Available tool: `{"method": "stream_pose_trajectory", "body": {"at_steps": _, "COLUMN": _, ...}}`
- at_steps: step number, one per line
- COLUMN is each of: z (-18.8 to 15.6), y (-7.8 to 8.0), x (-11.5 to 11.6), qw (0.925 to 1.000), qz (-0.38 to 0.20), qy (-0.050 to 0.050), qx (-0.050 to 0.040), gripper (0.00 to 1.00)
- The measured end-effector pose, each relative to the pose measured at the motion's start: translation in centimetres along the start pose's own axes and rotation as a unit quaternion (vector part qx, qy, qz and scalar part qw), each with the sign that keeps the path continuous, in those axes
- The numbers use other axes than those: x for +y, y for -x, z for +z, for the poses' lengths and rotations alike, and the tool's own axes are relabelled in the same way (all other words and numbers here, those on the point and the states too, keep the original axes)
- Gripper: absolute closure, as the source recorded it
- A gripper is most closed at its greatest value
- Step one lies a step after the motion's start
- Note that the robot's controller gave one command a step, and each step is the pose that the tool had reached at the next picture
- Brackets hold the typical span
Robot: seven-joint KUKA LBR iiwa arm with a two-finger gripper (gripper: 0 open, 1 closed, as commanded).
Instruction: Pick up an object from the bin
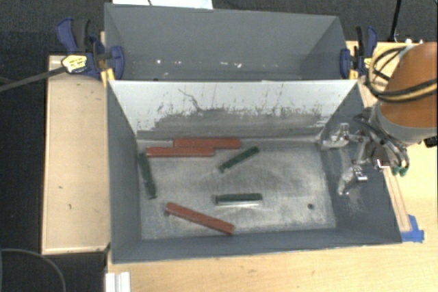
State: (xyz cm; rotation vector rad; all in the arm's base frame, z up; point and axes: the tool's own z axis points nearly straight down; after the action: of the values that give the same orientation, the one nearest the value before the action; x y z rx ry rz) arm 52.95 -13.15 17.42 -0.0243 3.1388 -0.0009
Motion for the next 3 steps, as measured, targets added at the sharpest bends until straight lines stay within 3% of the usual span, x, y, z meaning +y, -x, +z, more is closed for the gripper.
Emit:
{"method": "stream_pose_trajectory", "body": {"at_steps": 1, "z": 0.0, "y": 0.0, "x": 0.0, "qw": 1.0, "qz": 0.0, "qy": 0.0, "qx": 0.0, "gripper": 0.0}}
{"method": "stream_pose_trajectory", "body": {"at_steps": 2, "z": 6.6, "y": -0.8, "x": 2.5, "qw": 1.0, "qz": -0.006, "qy": 0.0, "qx": -0.0024, "gripper": 0.0}}
{"method": "stream_pose_trajectory", "body": {"at_steps": 3, "z": 4.7, "y": -0.3, "x": 9.1, "qw": 0.9974, "qz": 0.072, "qy": 0.0, "qx": 0.0029, "gripper": 0.0}}
